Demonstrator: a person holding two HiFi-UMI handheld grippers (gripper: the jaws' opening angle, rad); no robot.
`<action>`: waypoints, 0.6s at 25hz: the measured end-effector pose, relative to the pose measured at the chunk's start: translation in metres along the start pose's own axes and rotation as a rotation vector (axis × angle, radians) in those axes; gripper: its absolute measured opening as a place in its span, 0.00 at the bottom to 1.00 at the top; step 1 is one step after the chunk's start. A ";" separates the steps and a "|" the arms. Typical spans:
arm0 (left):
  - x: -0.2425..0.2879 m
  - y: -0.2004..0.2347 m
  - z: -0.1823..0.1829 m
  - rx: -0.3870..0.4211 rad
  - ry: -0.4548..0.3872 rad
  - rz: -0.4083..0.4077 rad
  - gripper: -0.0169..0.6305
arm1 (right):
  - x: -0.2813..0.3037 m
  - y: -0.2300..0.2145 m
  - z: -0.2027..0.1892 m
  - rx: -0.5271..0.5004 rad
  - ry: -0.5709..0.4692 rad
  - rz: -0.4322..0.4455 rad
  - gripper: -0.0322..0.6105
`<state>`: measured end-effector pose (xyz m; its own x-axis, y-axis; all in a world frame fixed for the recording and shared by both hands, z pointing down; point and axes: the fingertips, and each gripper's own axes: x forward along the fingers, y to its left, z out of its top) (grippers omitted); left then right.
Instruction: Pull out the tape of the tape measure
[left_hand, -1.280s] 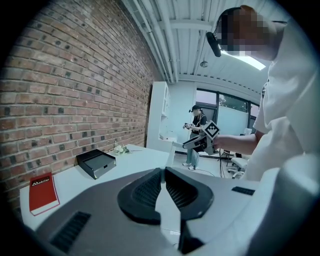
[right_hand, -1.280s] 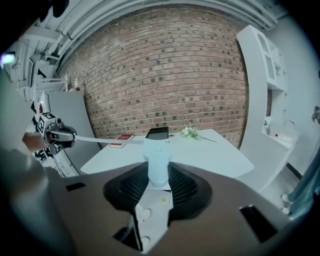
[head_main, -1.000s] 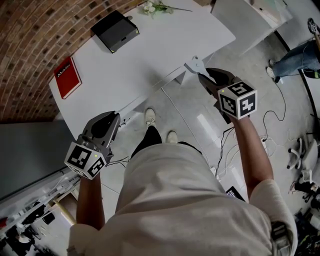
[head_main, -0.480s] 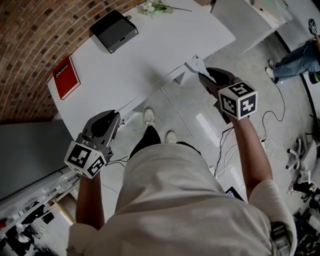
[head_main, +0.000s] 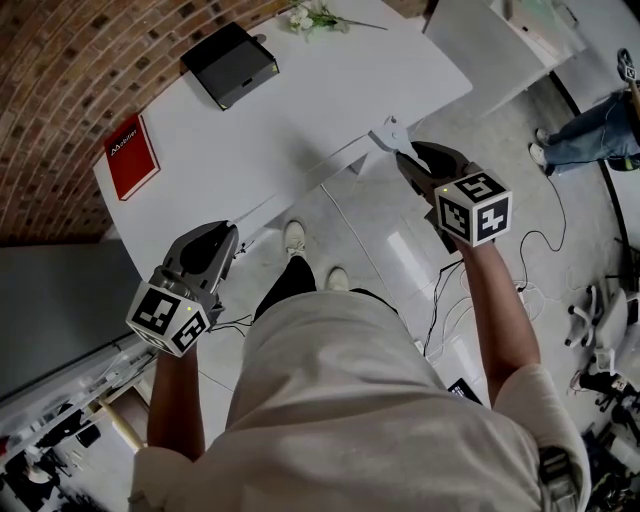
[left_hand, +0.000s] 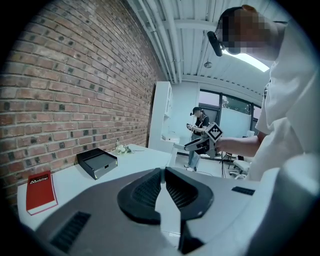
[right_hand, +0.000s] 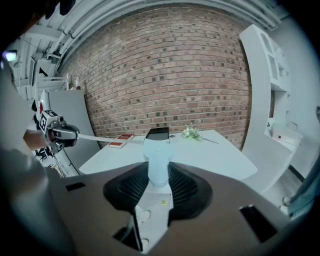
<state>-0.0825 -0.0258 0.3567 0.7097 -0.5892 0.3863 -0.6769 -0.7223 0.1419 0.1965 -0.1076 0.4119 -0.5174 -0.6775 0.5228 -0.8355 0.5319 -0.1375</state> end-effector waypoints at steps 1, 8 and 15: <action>0.000 0.001 0.000 -0.002 -0.001 0.002 0.07 | 0.001 0.000 0.001 0.000 0.000 0.001 0.25; 0.003 0.013 -0.002 -0.019 -0.008 0.013 0.07 | 0.011 -0.002 0.005 -0.003 0.004 0.005 0.25; 0.005 0.029 -0.005 -0.035 -0.014 0.031 0.07 | 0.027 -0.001 0.010 -0.010 0.010 0.003 0.25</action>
<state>-0.0996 -0.0480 0.3675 0.6908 -0.6161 0.3785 -0.7048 -0.6907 0.1620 0.1816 -0.1312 0.4180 -0.5183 -0.6707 0.5306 -0.8318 0.5394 -0.1307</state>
